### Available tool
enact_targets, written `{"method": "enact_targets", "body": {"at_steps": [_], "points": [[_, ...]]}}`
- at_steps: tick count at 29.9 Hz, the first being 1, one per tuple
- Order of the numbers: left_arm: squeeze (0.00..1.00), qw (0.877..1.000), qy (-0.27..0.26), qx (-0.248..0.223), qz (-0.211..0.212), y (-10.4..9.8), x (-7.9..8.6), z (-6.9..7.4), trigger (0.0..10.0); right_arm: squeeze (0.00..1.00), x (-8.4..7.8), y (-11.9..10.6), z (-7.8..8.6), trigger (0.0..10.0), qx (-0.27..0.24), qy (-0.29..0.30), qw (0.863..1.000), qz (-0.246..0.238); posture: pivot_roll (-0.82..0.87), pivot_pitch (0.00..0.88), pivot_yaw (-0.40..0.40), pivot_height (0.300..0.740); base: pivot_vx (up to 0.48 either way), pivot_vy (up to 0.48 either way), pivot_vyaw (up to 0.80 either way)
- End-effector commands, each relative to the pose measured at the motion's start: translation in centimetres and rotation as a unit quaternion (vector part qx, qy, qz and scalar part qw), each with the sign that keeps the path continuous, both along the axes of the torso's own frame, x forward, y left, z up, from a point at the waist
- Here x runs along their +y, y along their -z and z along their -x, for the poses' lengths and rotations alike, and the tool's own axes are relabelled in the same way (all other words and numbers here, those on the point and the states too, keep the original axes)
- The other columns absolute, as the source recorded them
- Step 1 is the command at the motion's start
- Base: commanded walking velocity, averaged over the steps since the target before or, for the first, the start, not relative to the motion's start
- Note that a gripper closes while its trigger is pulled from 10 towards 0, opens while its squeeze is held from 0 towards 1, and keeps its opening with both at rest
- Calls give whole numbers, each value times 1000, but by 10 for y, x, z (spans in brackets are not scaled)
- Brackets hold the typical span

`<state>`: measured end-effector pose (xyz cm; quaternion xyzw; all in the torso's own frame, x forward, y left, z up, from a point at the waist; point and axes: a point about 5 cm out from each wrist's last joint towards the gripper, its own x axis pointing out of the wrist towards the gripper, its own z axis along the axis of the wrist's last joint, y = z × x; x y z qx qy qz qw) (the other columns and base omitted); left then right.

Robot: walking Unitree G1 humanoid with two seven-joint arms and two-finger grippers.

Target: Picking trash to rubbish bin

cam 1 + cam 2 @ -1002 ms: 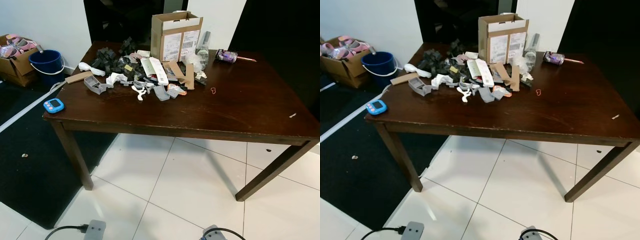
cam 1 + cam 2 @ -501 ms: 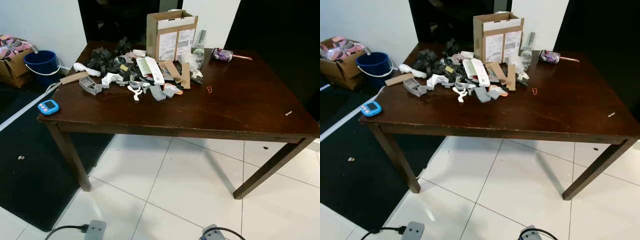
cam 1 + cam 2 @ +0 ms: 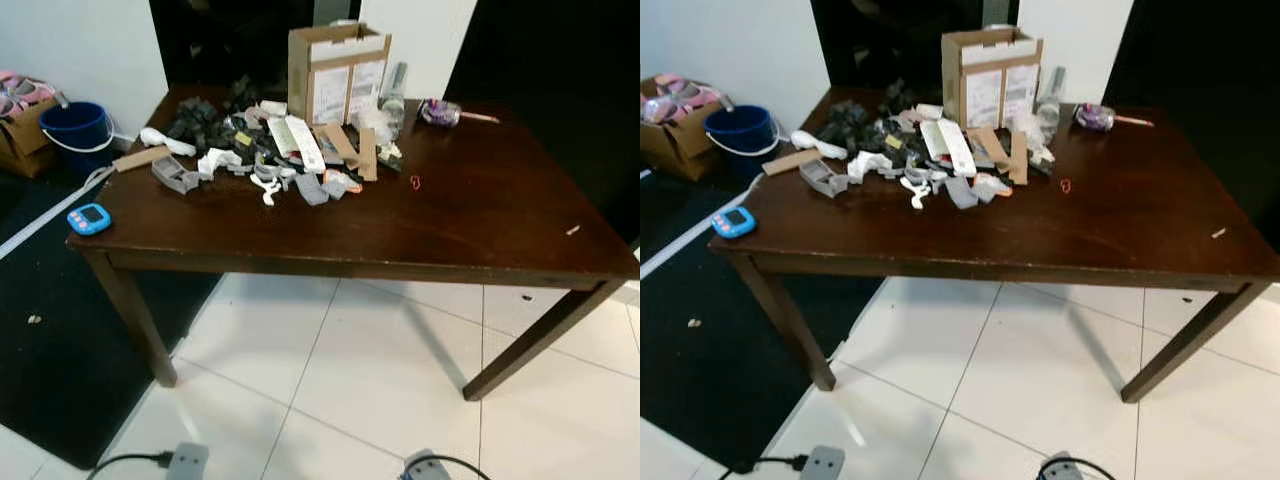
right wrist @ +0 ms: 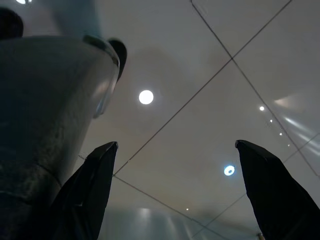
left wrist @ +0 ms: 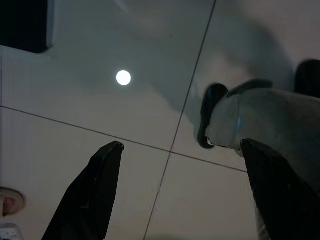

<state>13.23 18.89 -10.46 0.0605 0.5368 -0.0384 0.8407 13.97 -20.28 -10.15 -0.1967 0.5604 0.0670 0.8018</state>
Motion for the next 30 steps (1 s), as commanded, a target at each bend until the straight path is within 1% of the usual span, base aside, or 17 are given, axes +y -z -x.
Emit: {"method": "enact_targets", "body": {"at_steps": [1,14,25,27,30], "points": [[0,1000,3,22,-5,3,3,10,10000,0,0,2,5,10000,8,3,1000,-3,91,84,-48,740,360,0,0],[0,1000,4,22,-4,3,3,10,10000,0,0,2,7,10000,8,2,1000,-3,90,87,-48,740,373,0,0],[0,1000,6,27,-4,4,2,13,10000,0,-1,3,8,10000,9,6,1000,-2,88,93,-50,740,377,0,0],[0,1000,-1,28,-7,4,4,14,10000,0,-1,3,8,10000,10,6,1000,-3,88,93,-50,740,285,0,0],[0,1000,-6,19,-8,4,4,13,10000,0,-1,3,9,10000,10,5,1000,-3,89,92,-54,740,0,0,0]]}}
